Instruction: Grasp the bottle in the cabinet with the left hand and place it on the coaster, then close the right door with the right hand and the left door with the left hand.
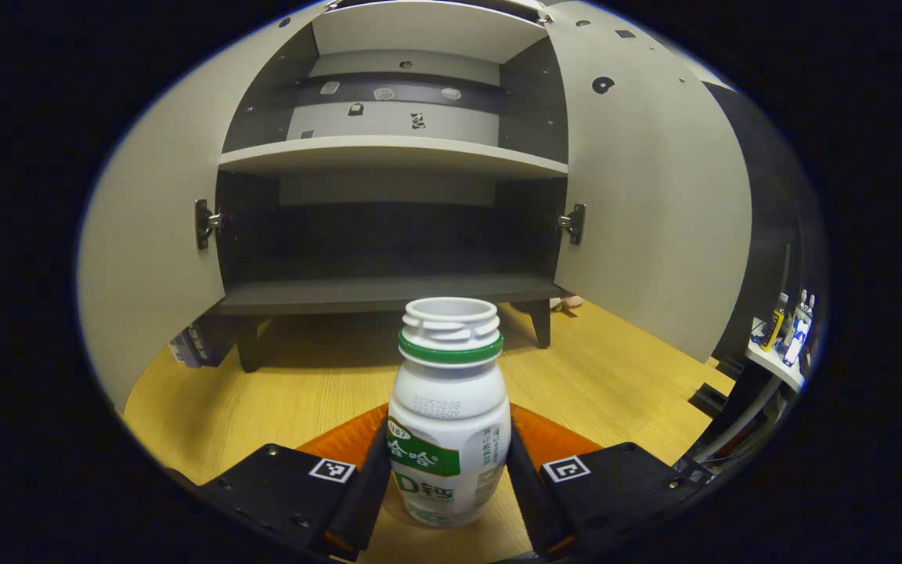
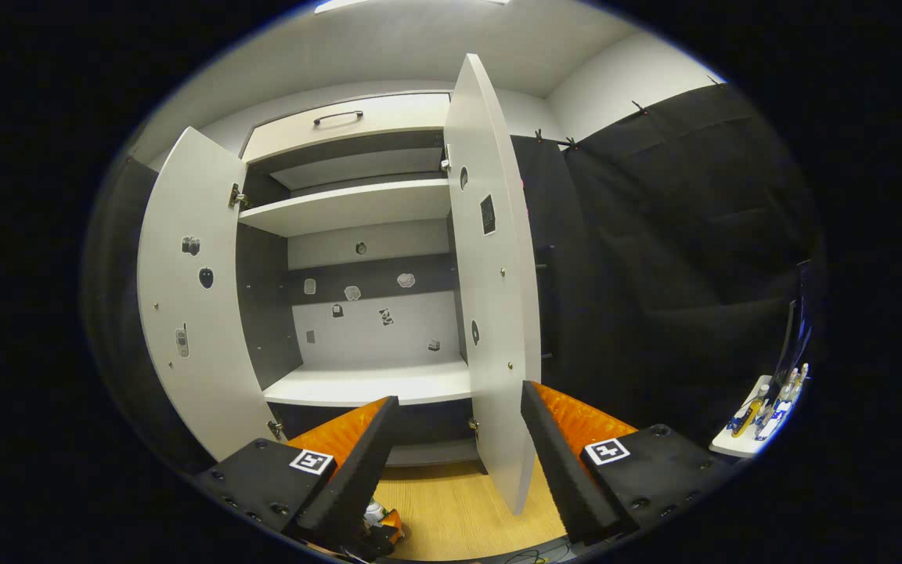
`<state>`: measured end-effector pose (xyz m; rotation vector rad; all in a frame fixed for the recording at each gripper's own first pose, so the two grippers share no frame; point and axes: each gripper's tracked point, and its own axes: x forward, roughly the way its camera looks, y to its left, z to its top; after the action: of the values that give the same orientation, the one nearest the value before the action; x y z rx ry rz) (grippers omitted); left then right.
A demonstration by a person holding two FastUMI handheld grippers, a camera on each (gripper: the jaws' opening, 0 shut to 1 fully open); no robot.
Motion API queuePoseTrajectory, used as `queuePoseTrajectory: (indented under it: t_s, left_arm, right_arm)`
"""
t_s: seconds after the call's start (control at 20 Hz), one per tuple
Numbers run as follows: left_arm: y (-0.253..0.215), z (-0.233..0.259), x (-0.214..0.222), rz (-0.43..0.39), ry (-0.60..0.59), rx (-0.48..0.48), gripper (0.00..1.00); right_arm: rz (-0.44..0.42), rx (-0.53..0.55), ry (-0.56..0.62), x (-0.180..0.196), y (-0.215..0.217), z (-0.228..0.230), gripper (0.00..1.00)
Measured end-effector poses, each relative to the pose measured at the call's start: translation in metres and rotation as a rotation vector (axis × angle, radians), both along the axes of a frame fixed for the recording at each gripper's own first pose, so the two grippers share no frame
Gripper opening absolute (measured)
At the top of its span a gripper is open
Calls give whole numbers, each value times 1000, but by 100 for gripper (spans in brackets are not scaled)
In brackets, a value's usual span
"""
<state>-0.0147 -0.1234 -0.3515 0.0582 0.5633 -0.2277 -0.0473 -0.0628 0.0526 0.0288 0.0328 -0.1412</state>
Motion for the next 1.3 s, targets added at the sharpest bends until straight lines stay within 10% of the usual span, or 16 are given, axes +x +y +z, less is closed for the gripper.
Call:
queuePoseTrajectory:
  t_s: [0.65,1.3]
  left_arm:
    - [-8,34,-21,-97,-52,-33,95]
    - [3,253,15,-31,-373,-233,95]
  right_arm:
    - [-8,-7,4,1,-1,1,100]
    - [-9,-49,-74,-16,-20,28,100]
